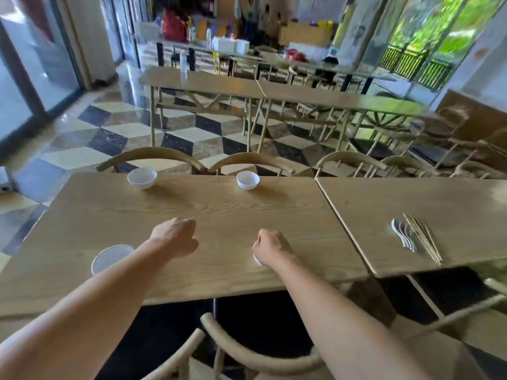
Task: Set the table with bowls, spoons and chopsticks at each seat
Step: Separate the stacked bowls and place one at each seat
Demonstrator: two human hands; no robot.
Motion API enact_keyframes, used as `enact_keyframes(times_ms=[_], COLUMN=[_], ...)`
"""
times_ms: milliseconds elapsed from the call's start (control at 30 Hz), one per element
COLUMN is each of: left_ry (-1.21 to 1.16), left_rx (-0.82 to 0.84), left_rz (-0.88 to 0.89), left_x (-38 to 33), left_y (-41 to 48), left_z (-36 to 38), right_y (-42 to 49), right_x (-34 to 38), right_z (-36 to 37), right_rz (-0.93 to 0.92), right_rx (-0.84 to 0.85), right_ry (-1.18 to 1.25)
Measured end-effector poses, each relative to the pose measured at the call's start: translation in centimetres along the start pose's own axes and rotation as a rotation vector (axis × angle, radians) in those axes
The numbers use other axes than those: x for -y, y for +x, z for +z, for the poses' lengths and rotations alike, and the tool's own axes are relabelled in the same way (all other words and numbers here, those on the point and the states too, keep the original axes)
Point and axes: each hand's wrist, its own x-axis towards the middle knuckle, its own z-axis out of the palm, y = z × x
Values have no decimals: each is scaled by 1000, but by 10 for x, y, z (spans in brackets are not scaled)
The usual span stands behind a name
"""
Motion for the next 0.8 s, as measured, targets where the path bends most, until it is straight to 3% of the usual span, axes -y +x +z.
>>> enact_keyframes(times_ms=[133,300,567,800], left_ry=[2,18,53,96], left_rx=[-49,-19,-164,-182], left_rz=[-32,-20,26,111], left_x=[-61,-111,-130,-143], left_y=[-44,-100,-129,-127], left_z=[11,28,11,22], right_y=[-29,-59,-87,-106], right_x=[-66,-107,-117,-136], right_z=[-17,-14,-25,-28], right_rz=[-19,-48,-141,-77], right_rx=[-66,-28,-127,-171], right_ry=[-32,-66,-82,-97])
